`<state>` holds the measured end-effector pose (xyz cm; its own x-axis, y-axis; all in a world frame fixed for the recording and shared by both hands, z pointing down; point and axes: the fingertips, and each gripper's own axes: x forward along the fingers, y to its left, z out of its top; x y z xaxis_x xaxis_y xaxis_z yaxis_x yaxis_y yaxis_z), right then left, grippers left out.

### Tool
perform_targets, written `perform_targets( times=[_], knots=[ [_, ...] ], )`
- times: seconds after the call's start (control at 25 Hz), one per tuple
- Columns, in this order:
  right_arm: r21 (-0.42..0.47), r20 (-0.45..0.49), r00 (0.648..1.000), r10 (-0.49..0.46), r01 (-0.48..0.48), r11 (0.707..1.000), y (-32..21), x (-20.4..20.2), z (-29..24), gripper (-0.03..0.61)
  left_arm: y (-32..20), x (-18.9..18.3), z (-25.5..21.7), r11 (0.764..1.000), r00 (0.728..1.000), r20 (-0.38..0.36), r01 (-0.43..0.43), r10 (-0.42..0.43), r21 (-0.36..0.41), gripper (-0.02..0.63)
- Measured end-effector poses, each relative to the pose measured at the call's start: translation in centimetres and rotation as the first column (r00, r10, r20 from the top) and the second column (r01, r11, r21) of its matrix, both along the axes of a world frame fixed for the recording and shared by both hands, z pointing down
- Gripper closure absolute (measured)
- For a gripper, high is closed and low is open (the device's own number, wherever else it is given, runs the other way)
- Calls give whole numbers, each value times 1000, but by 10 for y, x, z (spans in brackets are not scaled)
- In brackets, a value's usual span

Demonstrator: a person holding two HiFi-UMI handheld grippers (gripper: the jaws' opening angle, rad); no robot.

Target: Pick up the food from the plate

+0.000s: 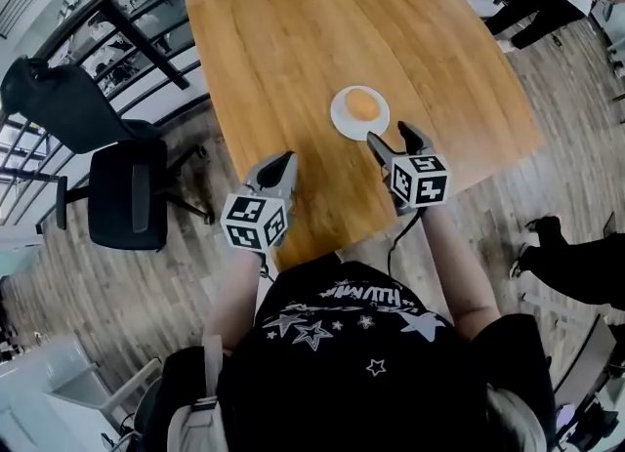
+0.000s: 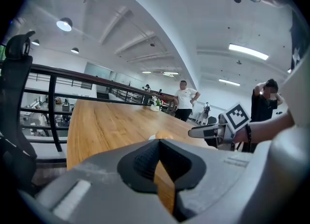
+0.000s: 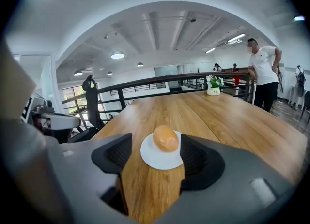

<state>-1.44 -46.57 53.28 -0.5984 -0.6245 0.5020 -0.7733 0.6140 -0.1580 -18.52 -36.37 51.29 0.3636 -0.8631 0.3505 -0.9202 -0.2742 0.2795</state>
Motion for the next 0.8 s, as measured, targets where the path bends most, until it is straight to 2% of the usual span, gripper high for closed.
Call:
perform_targets(
  times=[0.16, 0.44, 0.8],
  knots=[
    [-15, -35, 999, -20, 20, 1000, -18, -12, 14, 239, -12, -7, 7, 1000, 1000, -2, -2, 2, -14, 612],
    [-32, -148, 988, -54, 50, 998, -46, -25, 45, 193, -29, -15, 20, 999, 1000, -8, 3, -3, -38, 612],
    [-61, -207, 967, -148, 138, 989, -70, -46, 73, 190, -44, -24, 35, 998, 1000, -21, 13, -14, -69, 612]
  ],
)
